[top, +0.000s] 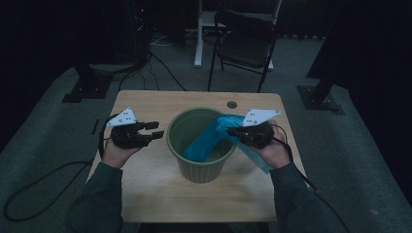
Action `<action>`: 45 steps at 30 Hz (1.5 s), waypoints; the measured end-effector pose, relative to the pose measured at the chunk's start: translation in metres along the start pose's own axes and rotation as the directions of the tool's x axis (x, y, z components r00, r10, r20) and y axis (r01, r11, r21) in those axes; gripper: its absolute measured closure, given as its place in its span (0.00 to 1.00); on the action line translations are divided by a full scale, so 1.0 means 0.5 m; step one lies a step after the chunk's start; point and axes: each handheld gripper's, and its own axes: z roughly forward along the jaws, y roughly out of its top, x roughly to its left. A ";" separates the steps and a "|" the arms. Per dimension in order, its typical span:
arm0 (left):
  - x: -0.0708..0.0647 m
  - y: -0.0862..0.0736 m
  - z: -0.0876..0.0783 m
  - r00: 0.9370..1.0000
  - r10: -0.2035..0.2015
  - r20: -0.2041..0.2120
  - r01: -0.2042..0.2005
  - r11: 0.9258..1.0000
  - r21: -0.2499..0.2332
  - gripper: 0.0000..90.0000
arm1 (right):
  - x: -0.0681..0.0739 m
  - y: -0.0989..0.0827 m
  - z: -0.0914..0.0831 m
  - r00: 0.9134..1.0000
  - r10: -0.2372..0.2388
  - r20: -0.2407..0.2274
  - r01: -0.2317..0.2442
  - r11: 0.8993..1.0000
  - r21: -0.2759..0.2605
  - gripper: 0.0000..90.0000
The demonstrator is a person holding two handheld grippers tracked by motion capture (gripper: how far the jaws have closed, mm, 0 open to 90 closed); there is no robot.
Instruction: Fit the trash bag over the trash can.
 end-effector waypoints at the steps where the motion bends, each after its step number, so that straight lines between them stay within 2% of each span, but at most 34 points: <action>1: -0.004 0.004 0.000 1.000 0.003 0.023 -0.003 1.000 -0.008 0.63 | 0.000 0.000 0.000 1.000 -0.001 -0.001 0.001 1.000 0.000 1.00; 4: -0.010 0.008 0.007 0.999 0.015 0.042 -0.015 1.000 0.007 0.63 | 0.000 0.000 0.001 1.000 -0.002 -0.004 0.002 1.000 0.000 1.00; 8: -0.014 0.014 0.014 0.999 0.032 0.043 -0.033 0.999 0.027 0.63 | 0.002 0.003 0.002 1.000 -0.005 -0.006 0.005 1.000 -0.001 1.00; 15: -0.016 0.035 0.010 0.998 0.044 0.050 -0.045 0.999 0.022 0.63 | 0.002 0.003 0.003 1.000 -0.003 -0.013 0.003 1.000 -0.005 1.00; 16: -0.019 0.040 0.013 0.997 0.053 0.057 -0.055 0.998 0.043 0.63 | 0.002 0.004 0.003 1.000 -0.003 -0.015 0.003 1.000 -0.006 1.00; 21: -0.024 0.048 0.021 0.995 0.062 0.073 -0.067 0.996 0.062 0.63 | 0.002 0.004 0.004 1.000 -0.004 -0.018 0.003 1.000 -0.007 1.00; 22: -0.027 0.057 0.029 0.993 0.080 0.081 -0.087 0.992 0.087 0.63 | 0.002 0.004 0.004 1.000 -0.004 -0.018 0.003 1.000 -0.007 1.00; 26: -0.029 0.070 0.039 0.991 0.088 0.098 -0.098 0.990 0.101 0.62 | 0.003 0.004 0.004 1.000 -0.005 -0.023 0.005 1.000 -0.006 1.00; 29: -0.031 0.078 0.043 0.991 0.101 0.093 -0.111 0.987 0.117 0.62 | 0.003 0.004 0.005 1.000 -0.002 -0.028 0.002 1.000 -0.006 1.00; 32: -0.035 0.097 0.053 0.987 0.122 0.103 -0.136 0.981 0.137 0.62 | 0.003 0.004 0.007 0.999 -0.005 -0.031 0.004 1.000 -0.008 1.00; 38: -0.043 0.118 0.064 0.984 0.140 0.114 -0.156 0.977 0.145 0.60 | 0.004 0.005 0.012 0.999 -0.003 -0.037 0.003 1.000 -0.009 1.00; 43: -0.060 0.130 0.092 0.975 0.172 0.139 -0.195 0.965 0.175 0.58 | 0.008 0.014 0.017 0.999 -0.012 -0.043 0.011 1.000 -0.011 1.00; 45: -0.065 0.133 0.100 0.974 0.174 0.146 -0.198 0.964 0.176 0.58 | 0.010 0.019 0.020 0.999 -0.014 -0.049 0.013 1.000 -0.014 1.00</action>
